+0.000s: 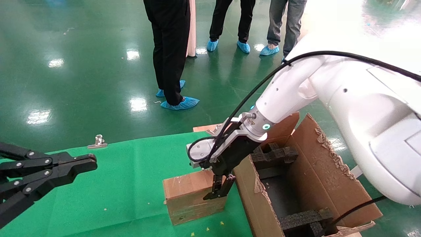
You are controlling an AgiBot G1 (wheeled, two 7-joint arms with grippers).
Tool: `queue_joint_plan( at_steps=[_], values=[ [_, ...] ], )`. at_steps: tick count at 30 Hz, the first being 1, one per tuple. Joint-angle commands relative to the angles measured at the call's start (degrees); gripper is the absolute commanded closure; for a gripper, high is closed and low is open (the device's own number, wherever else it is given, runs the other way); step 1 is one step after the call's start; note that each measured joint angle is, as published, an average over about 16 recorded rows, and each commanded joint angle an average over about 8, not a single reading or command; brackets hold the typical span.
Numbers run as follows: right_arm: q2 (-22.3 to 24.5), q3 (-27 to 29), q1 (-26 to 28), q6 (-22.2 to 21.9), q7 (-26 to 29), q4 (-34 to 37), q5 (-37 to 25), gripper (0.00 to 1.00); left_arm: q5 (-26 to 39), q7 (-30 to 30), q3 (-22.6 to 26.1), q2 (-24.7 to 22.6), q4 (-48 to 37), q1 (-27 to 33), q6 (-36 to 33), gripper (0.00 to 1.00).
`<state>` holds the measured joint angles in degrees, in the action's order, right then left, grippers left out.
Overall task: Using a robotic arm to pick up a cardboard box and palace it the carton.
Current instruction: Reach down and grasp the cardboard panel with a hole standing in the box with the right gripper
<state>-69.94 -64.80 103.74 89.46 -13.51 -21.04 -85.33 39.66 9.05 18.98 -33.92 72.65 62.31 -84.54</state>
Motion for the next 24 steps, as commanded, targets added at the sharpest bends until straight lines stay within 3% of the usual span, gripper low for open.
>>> queue_joint_plan(
  at_steps=[1,4,12,24],
  values=[
    [-1.0,-0.6,0.4,0.0,-1.1,1.6,-0.5,0.00,0.0,0.0,0.0,0.0,0.0,0.0,0.0,0.00],
    [-1.5,-0.9,0.6,0.0,-1.4,2.3,-0.8,0.03,0.0,0.0,0.0,0.0,0.0,0.0,0.0,0.00],
    [-1.0,-0.6,0.4,0.0,-1.1,1.6,-0.6,1.00,0.0,0.0,0.0,0.0,0.0,0.0,0.0,0.00],
    [-0.5,-0.2,0.2,0.0,-0.8,0.9,-0.3,1.00,0.0,0.0,0.0,0.0,0.0,0.0,0.0,0.00]
  ],
)
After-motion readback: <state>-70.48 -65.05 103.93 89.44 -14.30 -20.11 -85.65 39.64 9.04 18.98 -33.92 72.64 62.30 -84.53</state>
